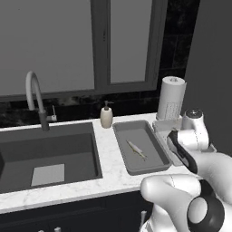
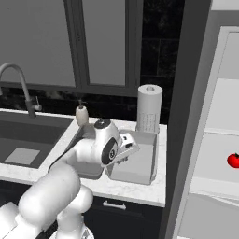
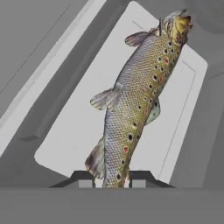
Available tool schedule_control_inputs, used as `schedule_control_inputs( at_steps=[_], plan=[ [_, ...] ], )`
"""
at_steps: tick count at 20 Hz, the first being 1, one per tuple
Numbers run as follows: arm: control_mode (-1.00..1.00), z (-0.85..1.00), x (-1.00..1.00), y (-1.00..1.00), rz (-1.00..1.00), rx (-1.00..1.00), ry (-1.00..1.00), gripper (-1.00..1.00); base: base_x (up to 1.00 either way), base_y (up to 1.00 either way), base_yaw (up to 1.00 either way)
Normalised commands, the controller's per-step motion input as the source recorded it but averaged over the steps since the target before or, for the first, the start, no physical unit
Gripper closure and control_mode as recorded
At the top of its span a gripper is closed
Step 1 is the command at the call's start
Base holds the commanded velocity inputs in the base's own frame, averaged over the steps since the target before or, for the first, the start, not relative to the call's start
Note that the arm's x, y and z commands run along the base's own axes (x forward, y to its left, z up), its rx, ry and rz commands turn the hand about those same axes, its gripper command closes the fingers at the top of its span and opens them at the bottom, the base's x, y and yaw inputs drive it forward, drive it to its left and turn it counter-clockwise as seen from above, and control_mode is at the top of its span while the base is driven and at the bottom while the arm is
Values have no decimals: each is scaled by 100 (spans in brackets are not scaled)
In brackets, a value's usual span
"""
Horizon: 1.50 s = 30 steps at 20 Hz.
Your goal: Place one tomato and one fish in each tupperware on the nearby counter, to pack two identical lunches.
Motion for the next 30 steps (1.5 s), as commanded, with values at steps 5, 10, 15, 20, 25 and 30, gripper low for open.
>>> schedule_control_inputs(
  at_steps=[5, 10, 15, 20, 25, 30],
  plan=[
    [-100, -40, 29, 0, 0, -3, 13, 100, 0, 0, 0],
    [-100, -24, 26, 0, 2, 0, 12, 100, 0, 0, 0],
    [-100, -24, 20, 0, 4, 0, 10, -100, 0, 0, 0],
    [-100, -9, 3, 0, 1, 0, 1, -100, 0, 0, 0],
    [-100, 6, -11, 6, 0, -1, -4, -100, 0, 0, 0],
    [-100, 82, -55, 22, 0, -8, -18, -100, 0, 0, 0]
  ],
)
